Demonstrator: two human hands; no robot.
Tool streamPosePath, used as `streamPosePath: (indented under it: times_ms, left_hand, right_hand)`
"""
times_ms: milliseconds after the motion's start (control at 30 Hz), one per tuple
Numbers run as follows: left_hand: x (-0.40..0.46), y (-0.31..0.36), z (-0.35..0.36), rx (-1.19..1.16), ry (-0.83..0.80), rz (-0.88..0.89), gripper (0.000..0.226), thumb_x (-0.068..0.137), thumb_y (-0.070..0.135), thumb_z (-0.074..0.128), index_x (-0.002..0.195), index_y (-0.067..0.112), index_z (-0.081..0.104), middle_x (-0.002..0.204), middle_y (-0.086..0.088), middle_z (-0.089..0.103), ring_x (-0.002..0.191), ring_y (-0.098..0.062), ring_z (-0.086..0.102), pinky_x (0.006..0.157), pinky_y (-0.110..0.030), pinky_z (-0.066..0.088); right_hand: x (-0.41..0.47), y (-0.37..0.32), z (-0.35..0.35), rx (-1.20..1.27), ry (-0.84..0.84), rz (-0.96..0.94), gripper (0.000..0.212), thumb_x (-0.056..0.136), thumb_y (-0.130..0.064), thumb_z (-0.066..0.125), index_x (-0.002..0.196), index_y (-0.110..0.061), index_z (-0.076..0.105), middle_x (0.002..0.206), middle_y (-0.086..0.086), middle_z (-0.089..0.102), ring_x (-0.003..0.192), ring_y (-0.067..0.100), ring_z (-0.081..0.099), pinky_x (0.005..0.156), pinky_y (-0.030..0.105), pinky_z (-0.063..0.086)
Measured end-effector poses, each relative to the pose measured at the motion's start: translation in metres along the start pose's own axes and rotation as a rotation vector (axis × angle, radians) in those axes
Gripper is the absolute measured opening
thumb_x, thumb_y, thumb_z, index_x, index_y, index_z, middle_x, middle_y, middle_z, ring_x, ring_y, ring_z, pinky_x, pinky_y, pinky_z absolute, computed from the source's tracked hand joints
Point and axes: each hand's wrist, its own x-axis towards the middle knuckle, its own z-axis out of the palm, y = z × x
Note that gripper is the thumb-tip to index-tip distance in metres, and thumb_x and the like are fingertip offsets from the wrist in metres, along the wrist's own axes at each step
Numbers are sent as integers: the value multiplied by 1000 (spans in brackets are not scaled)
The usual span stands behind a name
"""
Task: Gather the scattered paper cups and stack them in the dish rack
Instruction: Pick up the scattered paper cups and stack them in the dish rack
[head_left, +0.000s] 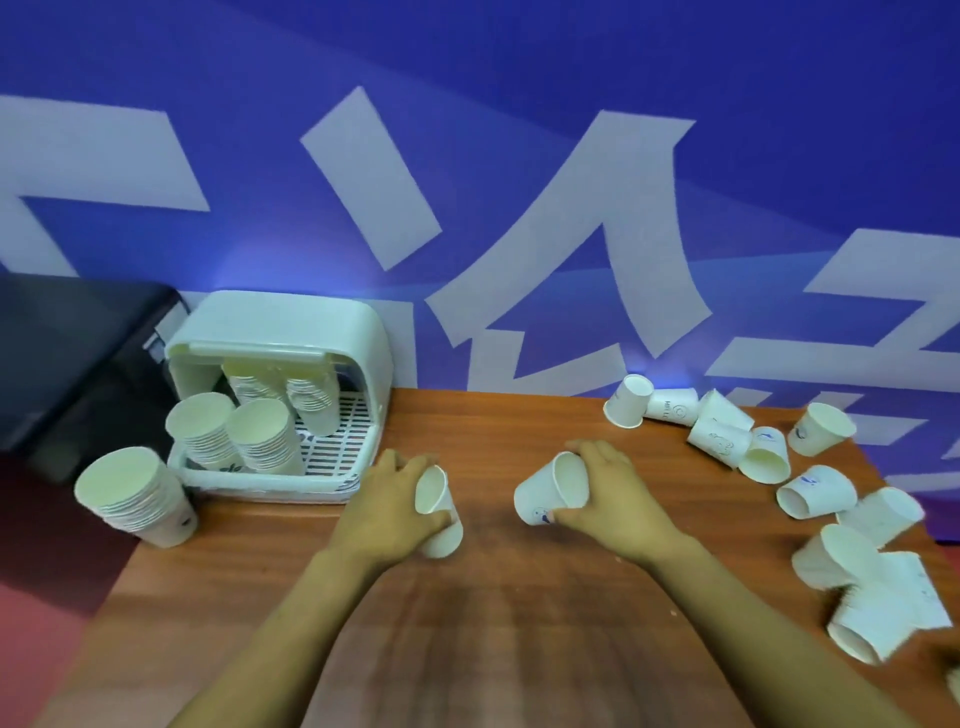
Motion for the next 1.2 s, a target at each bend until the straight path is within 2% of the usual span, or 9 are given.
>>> streamPosePath:
  times_ms: [167,300,400,500,600,767,1000,1100,1200]
  left_hand:
    - [-6,-31,-20,3,-38,3,70,76,47,70,139,33,41,128,6,43,122,-20,45,101,-37,41]
    - [3,-26,-25,5,13,42,69,78,50,67,140,33,39,133,7,45,122,-21,43,101,-35,40]
    - [-1,-22,-21,59,-14,31,67,81,50,64,139,32,37,135,7,44,122,-20,42,102,-35,38]
    - [-9,-37,-29,97,5,-14,64,80,49,65,136,31,41,134,8,46,120,-19,44,100,-32,38]
    - [-12,-66,-53,116,68,-52,63,81,44,65,138,32,41,135,8,45,122,-19,43,101,-31,38]
    - [-5,-99,-93,75,180,-60,61,81,35,64,138,32,42,138,9,42,123,-20,41,101,-30,36]
    - [13,-135,-158,40,311,84,55,76,34,62,129,27,52,133,8,48,121,-18,44,101,-32,38]
    - [17,-161,-190,23,403,62,53,79,26,69,130,26,52,135,8,47,122,-18,41,100,-31,36]
    - [23,-186,-209,28,409,55,54,81,26,68,133,27,50,138,10,43,124,-19,39,101,-31,35]
  right_hand:
    - [-2,-42,26,-2,-57,19,71,67,-41,77,130,-26,46,123,-11,46,119,14,38,95,23,36]
    - [11,-56,19,-94,-25,-1,62,70,-59,68,125,-36,50,117,-17,52,110,10,50,87,29,44]
    - [22,-62,22,-54,-40,-3,52,74,-64,61,119,-40,54,111,-18,53,101,6,56,81,29,45]
    - [34,-68,39,-9,-83,11,52,75,-62,61,122,-41,52,113,-17,49,102,7,56,84,30,46]
    - [39,-83,66,36,-139,17,63,77,-57,64,134,-37,45,118,-12,43,112,11,49,91,27,42]
    - [50,-116,85,-63,-198,-71,74,79,-54,61,144,-36,30,131,-11,40,124,13,36,100,29,39]
    - [81,-187,90,7,-37,-104,75,78,-42,67,143,-32,32,138,-11,39,130,15,36,104,24,31]
    - [97,-233,110,45,32,-180,76,77,-39,69,143,-32,34,137,-10,40,129,14,37,104,24,32]
    - [110,-267,127,62,98,-221,75,76,-36,70,143,-29,36,140,-10,38,133,13,32,103,20,27]
